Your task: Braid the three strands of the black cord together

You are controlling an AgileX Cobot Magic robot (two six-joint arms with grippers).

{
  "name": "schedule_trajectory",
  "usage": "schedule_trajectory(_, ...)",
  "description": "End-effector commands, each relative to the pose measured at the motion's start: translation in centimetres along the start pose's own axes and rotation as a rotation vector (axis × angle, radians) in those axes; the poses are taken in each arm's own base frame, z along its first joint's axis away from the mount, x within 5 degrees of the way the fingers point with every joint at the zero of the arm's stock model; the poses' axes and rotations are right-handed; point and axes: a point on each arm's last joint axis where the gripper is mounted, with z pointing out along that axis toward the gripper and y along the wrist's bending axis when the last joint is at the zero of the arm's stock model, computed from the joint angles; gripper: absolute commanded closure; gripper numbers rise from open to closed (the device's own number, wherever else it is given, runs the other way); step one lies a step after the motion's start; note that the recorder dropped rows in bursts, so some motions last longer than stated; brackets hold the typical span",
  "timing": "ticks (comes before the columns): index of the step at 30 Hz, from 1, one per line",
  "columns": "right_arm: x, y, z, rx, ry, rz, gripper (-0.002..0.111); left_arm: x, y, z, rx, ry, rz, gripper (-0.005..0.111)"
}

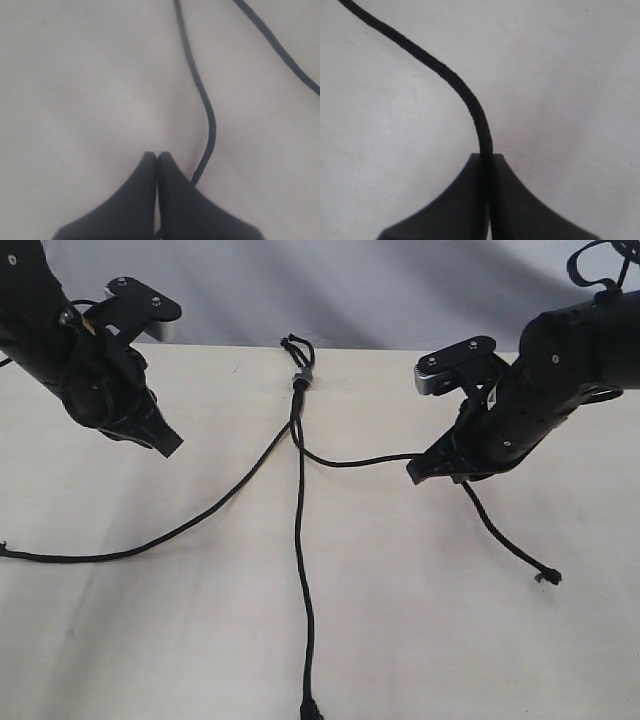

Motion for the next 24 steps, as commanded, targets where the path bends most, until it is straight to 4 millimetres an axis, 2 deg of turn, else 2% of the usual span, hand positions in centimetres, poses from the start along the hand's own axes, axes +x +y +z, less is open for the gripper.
schedule_trajectory(1, -0.1, -0.3, -0.1, 0.011, -0.017, 0.066, 0.080, -0.1, -0.3, -0.2, 0.027, -0.023, -0.044, 0.106)
schedule_trajectory(3, -0.1, -0.3, -0.1, 0.011, -0.017, 0.084, 0.061, -0.1, -0.4, -0.2, 0.043, -0.032, -0.064, 0.106)
schedule_trajectory(4, 0.0, -0.3, -0.1, 0.011, -0.010, 0.094, 0.038, -0.3, -0.7, -0.2, 0.069, -0.046, -0.096, 0.106)
schedule_trajectory(6, 0.0, -0.4, -0.2, 0.020, -0.002, 0.074, 0.021, -0.5, -1.2, 0.0, 0.132, -0.056, -0.162, 0.106)
schedule_trajectory(7, 0.0, -0.5, -0.2, 0.029, 0.003, 0.059, 0.016, -0.5, -1.4, 0.1, 0.165, -0.055, -0.183, 0.106)
schedule_trajectory(10, 0.0, -1.0, -0.4, 0.066, -0.003, 0.032, 0.013, -0.6, -2.7, 1.2, 0.266, -0.020, -0.158, 0.106)
schedule_trajectory(13, 0.1, -2.4, -0.8, 0.094, -0.014, 0.068, 0.013, -1.0, -4.5, 2.9, 0.319, 0.003, -0.147, 0.106)
schedule_trajectory(16, 0.5, -4.3, -1.1, 0.117, -0.016, 0.119, 0.013, -1.7, -7.0, 4.2, 0.341, 0.019, -0.082, 0.106)
schedule_trajectory(17, 0.8, -5.4, -1.1, 0.130, -0.013, 0.151, 0.013, -2.1, -8.8, 4.5, 0.353, 0.025, -0.021, 0.105)
schedule_trajectory(18, 0.9, -5.8, -1.1, 0.133, -0.011, 0.164, 0.013, -2.3, -9.6, 4.5, 0.359, 0.029, 0.006, 0.101)
schedule_trajectory(21, 0.9, -6.4, -1.3, 0.145, -0.028, 0.168, 0.013, -2.7, -12.7, 4.5, 0.372, 0.019, 0.033, 0.068)
schedule_trajectory(24, 0.8, -6.4, -1.8, 0.146, -0.041, 0.171, 0.013, -2.6, -15.0, 4.7, 0.368, 0.043, 0.015, 0.066)
